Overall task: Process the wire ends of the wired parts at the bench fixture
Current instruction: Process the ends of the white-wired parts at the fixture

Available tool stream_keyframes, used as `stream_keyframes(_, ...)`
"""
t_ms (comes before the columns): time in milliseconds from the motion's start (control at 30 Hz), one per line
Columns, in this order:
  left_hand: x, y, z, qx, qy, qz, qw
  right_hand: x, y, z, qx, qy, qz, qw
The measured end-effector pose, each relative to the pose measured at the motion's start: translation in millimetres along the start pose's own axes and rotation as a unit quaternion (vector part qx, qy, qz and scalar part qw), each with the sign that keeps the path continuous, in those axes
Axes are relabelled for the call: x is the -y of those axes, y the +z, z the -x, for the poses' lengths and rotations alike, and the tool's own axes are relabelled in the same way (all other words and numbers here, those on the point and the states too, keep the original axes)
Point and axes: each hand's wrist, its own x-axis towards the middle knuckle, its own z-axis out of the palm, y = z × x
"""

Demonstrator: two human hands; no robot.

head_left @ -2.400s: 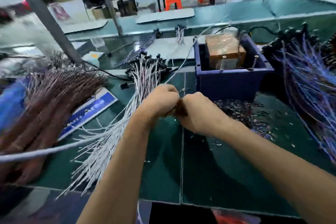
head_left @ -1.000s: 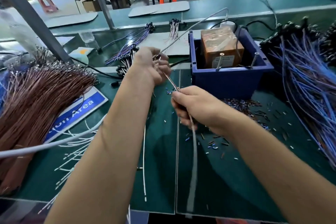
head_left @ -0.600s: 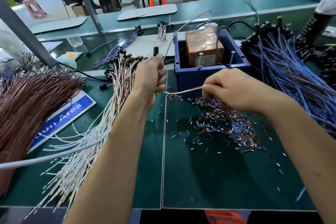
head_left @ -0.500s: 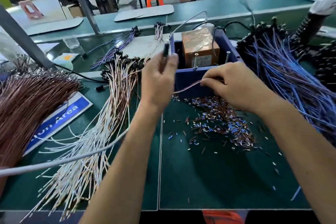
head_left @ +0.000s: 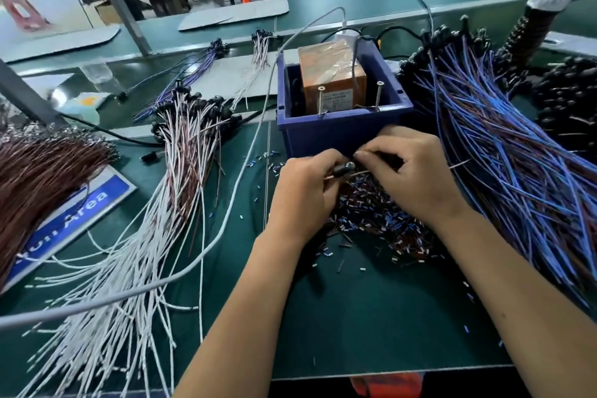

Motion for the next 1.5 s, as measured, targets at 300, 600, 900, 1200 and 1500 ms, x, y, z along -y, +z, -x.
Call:
stream_keyframes(300,0.7,3.4,0.6,0.017,-0.044,0.101,0.994,0.4,-5.1,1.3,-0.038,0.028,-0.024,0.999)
stream_keyframes(600,1.5,5.9,2.5,-0.027,-0.098,0.107,0.989,2.3,-13.8,4.5,-0.280,0.008,0.090,0.956)
stream_keyframes(900,-13.2,10.6,-0.2,-0.118,-0.075,0.169,0.976,13.1,2.9,9.6,-0.187,0.103,-0.079,0.974)
stream_keyframes(1200,-13.3,12.4,0.9,-0.079,-0.086,0.203,0.972,-1.0,-9.8,3.2,-0.323,0.165,-0.159,0.918)
stream_keyframes(1500,-16.0,-4.4,-5.7,0.000,-0.224,0.535,0.814,23.9,2.8,12.0,0.041,0.005,-0.117,0.992)
